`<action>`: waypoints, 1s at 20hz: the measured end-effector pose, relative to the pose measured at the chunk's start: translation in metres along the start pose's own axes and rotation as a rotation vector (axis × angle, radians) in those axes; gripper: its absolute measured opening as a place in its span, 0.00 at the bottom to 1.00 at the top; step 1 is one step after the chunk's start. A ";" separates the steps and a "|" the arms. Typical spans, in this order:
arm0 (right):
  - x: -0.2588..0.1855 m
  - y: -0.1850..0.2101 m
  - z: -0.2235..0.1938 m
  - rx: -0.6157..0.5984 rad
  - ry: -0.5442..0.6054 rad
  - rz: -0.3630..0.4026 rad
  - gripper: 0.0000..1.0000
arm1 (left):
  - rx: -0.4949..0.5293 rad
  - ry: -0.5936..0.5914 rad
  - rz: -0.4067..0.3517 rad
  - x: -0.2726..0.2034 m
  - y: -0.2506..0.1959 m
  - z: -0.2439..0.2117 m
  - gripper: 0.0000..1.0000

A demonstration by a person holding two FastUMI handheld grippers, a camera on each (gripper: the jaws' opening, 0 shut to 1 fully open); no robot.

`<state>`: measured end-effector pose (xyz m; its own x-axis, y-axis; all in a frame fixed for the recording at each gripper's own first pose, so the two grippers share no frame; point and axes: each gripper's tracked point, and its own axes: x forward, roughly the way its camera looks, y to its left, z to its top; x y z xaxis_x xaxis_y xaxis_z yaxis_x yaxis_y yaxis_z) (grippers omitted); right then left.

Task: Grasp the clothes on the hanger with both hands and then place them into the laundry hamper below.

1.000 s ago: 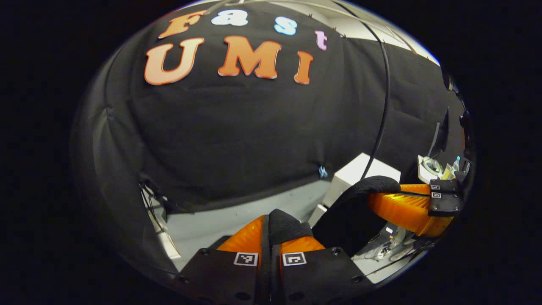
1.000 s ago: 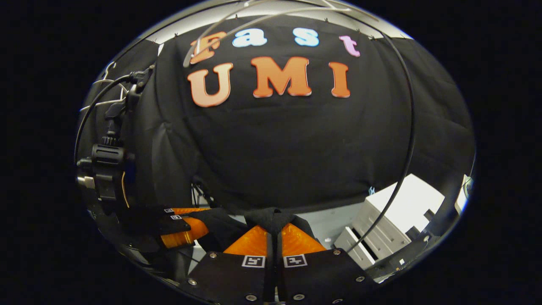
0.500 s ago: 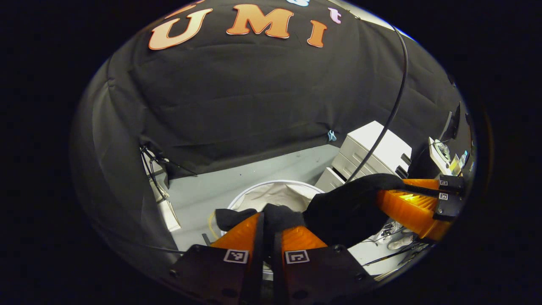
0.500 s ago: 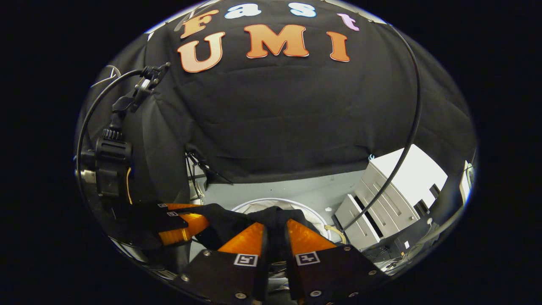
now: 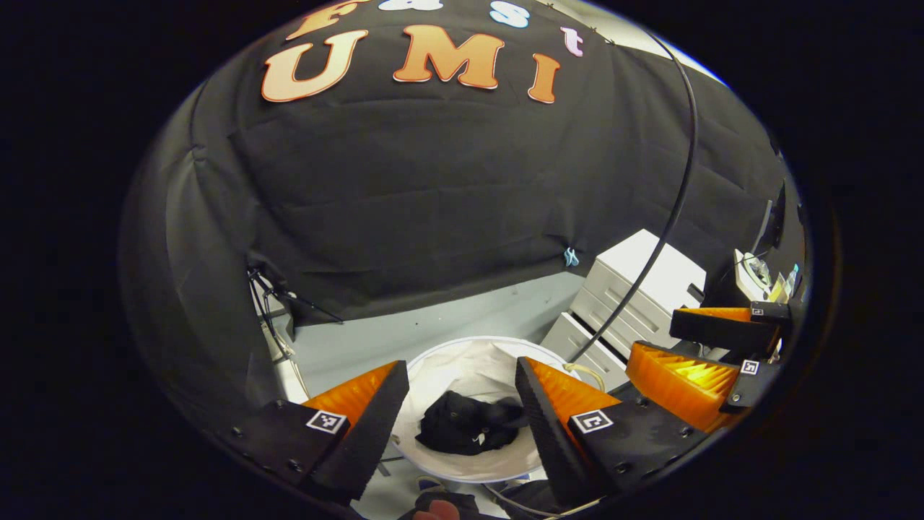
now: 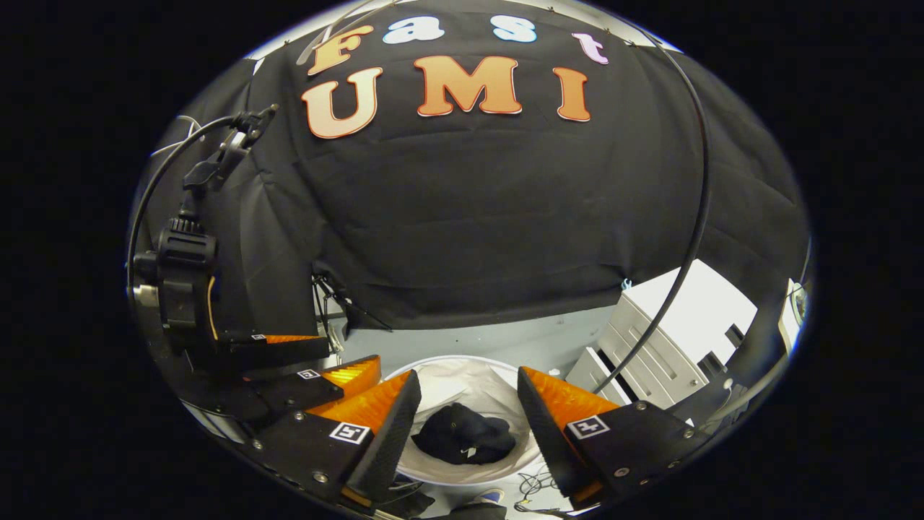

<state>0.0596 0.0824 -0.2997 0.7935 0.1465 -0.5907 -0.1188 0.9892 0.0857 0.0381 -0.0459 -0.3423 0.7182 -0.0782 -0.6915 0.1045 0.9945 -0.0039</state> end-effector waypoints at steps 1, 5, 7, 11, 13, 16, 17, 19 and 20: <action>-0.003 -0.001 0.002 -0.003 -0.007 -0.004 0.85 | 0.007 -0.013 0.000 -0.003 -0.001 0.003 0.97; -0.016 -0.006 0.028 0.006 -0.069 -0.022 0.86 | 0.014 -0.095 -0.004 -0.024 -0.005 0.036 0.97; -0.028 -0.010 0.053 0.017 -0.134 -0.042 0.88 | 0.000 -0.159 -0.010 -0.041 -0.006 0.063 0.97; -0.060 -0.018 0.122 -0.005 -0.314 -0.090 0.92 | -0.015 -0.312 -0.007 -0.077 -0.006 0.127 0.97; -0.080 -0.016 0.152 -0.015 -0.384 -0.092 0.92 | -0.020 -0.384 -0.011 -0.098 -0.009 0.155 1.00; -0.106 -0.010 0.188 -0.010 -0.461 -0.079 0.92 | -0.031 -0.498 -0.013 -0.131 -0.014 0.199 0.96; -0.114 -0.008 0.200 -0.005 -0.488 -0.074 0.92 | -0.033 -0.534 -0.013 -0.142 -0.013 0.213 0.95; -0.130 -0.005 0.219 0.003 -0.535 -0.070 0.91 | -0.038 -0.586 -0.021 -0.162 -0.016 0.234 0.93; -0.139 -0.004 0.226 0.006 -0.552 -0.066 0.91 | -0.040 -0.610 -0.027 -0.170 -0.017 0.244 0.93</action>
<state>0.0850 0.0582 -0.0368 0.9943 0.0615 -0.0869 -0.0557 0.9961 0.0683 0.0817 -0.0666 -0.0481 0.9814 -0.1170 -0.1525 0.1105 0.9926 -0.0505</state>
